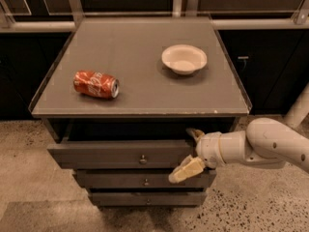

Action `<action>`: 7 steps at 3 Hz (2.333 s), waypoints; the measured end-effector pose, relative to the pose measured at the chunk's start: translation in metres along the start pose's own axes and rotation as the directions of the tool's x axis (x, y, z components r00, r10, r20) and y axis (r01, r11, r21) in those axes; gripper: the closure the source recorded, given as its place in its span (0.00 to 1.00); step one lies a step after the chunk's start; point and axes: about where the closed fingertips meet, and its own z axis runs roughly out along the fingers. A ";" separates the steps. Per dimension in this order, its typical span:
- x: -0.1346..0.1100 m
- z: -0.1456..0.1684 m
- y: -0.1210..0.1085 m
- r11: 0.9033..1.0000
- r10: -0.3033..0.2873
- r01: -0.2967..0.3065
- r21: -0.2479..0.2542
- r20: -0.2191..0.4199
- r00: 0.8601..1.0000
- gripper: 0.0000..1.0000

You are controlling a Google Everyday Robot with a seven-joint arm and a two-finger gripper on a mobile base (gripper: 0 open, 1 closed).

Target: Open top drawer

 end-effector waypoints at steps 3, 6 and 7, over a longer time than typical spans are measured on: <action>0.005 -0.022 0.027 0.997 0.073 -0.074 -0.019 -0.051 0.996 0.00; -0.006 -0.066 0.090 0.992 0.097 -0.108 -0.071 -0.151 0.984 0.00; -0.012 -0.057 0.081 0.992 0.101 -0.109 -0.057 -0.134 0.986 0.00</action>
Offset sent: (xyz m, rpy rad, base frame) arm -0.1751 -0.0418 0.0297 -0.1031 0.4414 -0.1023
